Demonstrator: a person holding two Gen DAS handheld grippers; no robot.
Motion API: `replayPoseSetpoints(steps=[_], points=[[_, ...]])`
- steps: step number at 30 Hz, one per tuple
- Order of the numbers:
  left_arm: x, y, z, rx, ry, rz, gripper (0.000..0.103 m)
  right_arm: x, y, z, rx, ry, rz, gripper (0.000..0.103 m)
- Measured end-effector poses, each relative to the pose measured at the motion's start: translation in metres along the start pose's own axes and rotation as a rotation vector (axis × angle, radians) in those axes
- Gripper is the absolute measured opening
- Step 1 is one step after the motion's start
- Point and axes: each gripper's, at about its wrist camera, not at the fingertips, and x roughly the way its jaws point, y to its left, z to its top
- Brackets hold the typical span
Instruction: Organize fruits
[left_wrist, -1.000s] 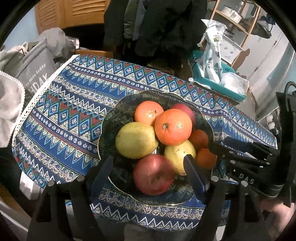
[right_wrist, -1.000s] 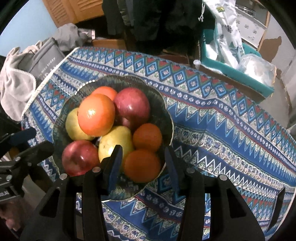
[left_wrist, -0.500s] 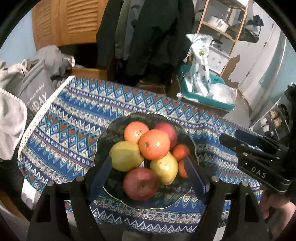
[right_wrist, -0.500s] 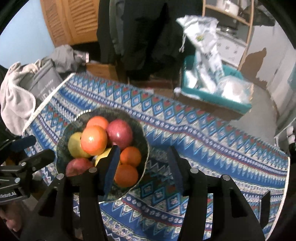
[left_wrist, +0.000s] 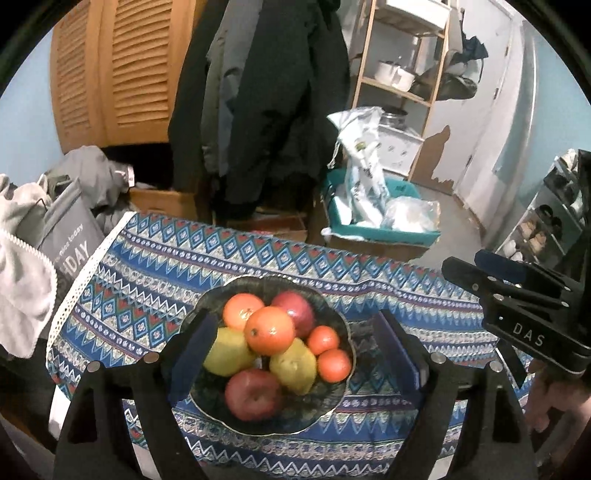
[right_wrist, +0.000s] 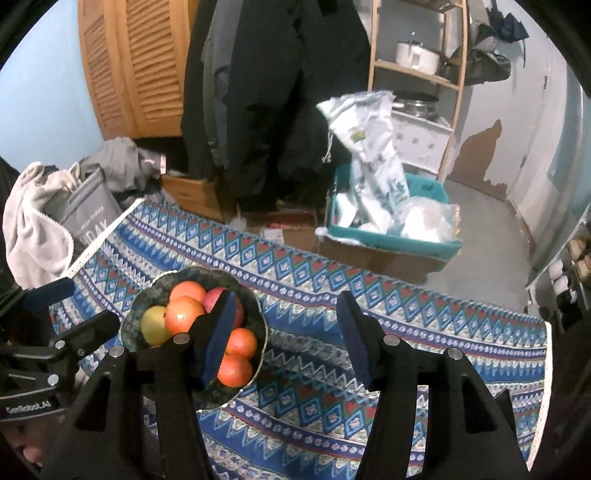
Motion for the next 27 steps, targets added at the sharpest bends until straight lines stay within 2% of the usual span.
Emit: replayPoseSetpoints(steps=[12,14,27], points=[[-0.026,-0.026,0.012,0.023,-0.072,-0.044,0.096,-0.045,-0.027,0.001,0.040,-0.092,-0.051,0.064],[-0.030,-0.030,0.014,0.027,-0.088,-0.047,0.101,-0.051,-0.031,0.000,0.050,-0.105,-0.056,0.064],[-0.045,-0.051,0.019,0.084,-0.151,-0.047,0.102,-0.081,-0.054,-0.006,0.096,-0.163,-0.103,0.073]])
